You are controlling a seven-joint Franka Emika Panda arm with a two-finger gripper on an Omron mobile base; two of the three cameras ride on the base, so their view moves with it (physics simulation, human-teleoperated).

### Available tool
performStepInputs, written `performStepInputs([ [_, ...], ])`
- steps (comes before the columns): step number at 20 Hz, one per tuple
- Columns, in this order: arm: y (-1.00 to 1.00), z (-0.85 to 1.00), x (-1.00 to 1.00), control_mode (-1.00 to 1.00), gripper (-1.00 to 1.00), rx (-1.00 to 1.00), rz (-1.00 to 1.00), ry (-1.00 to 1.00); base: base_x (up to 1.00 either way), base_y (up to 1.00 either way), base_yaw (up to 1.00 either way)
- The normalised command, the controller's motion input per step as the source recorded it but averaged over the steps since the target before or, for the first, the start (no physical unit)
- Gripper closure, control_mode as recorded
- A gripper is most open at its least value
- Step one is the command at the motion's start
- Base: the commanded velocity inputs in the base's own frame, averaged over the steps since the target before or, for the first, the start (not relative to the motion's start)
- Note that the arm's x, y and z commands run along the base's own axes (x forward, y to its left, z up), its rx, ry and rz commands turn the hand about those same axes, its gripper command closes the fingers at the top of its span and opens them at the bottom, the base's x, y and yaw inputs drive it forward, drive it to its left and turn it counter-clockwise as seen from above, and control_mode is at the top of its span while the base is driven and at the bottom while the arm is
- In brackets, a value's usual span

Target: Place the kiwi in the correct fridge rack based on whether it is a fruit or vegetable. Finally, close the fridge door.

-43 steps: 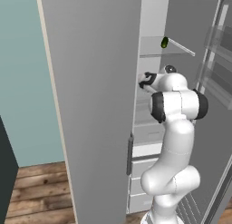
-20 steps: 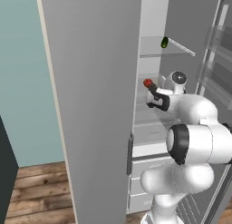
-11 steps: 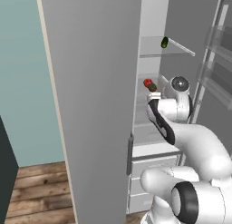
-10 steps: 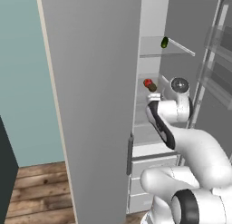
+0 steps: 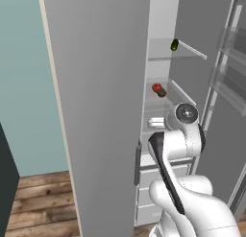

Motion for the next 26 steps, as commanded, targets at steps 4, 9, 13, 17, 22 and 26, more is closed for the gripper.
performStepInputs([
  [4,0.21,0.00,-0.83,-1.00,-1.00,0.00,0.00,0.00,0.00,0.00,0.00],
  [9,0.12,0.00,-0.12,-1.00,-1.00,0.00,0.00,0.02,0.00,0.00,0.00],
  [13,0.00,-0.01,-0.35,1.00,-1.00,0.00,0.00,-0.03,-0.25,0.00,0.00],
  [17,0.00,0.00,0.00,1.00,-1.00,0.00,0.00,0.00,-1.00,0.05,0.00],
  [22,0.00,0.00,0.00,1.00,-1.00,0.00,0.00,0.00,-1.00,0.07,0.00],
  [26,0.00,0.00,0.00,1.00,-1.00,0.00,0.00,0.00,-1.00,-0.01,0.00],
])
